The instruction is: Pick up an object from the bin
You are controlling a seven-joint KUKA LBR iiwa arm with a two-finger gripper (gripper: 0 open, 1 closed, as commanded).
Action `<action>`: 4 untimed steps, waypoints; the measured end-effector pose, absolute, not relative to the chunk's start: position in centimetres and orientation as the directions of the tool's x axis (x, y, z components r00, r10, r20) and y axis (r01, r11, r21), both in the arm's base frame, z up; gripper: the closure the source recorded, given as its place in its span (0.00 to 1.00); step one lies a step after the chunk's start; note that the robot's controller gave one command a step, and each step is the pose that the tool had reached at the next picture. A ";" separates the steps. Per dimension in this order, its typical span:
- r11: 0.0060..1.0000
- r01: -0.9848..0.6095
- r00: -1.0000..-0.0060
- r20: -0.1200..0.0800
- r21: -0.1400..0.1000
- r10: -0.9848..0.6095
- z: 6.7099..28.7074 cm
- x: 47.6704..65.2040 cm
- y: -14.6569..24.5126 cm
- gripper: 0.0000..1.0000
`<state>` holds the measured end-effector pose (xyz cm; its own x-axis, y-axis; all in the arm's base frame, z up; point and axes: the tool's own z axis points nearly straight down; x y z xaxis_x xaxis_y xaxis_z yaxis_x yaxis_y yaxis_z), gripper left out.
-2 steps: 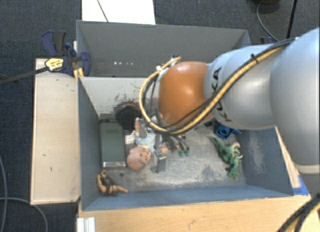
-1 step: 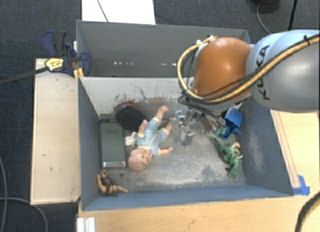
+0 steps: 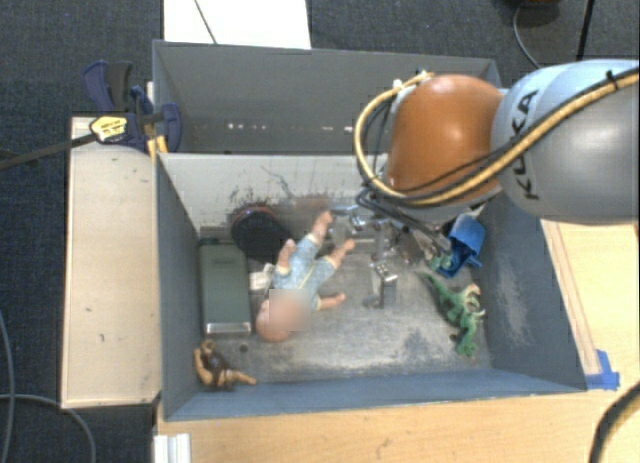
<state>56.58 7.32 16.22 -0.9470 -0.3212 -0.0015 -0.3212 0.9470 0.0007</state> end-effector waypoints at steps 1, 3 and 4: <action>0.948 -0.320 -0.948 -0.001 0.001 -0.320 16.2 56.6 7.3 0.00; 0.931 -0.365 -0.931 -0.002 0.000 -0.365 12.7 55.8 10.5 0.00; 0.900 -0.436 -0.900 -0.005 0.001 -0.436 11.6 56.7 11.2 0.00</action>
Offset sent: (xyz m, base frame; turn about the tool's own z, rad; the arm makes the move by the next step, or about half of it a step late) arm -0.0128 0.0392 -0.0457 -0.0600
